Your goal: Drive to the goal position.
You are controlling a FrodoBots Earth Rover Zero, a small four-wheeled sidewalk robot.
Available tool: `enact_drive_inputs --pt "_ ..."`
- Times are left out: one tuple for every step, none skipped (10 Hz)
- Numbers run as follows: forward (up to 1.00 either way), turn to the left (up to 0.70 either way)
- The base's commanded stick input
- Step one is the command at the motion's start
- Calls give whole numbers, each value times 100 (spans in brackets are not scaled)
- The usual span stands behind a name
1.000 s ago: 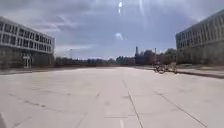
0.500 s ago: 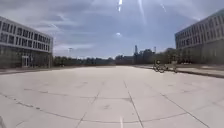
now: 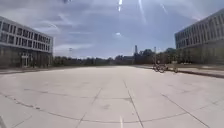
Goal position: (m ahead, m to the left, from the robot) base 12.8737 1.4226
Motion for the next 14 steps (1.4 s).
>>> enact_drive_inputs --pt "50 0" --pt "50 0" --pt "50 1" --pt "50 5" --pt "50 3" --pt "50 2" --pt "50 0" --pt "50 0" --pt "50 0" --pt "50 0" --pt "50 0" --pt "50 0" --pt "50 0" --pt "50 0"
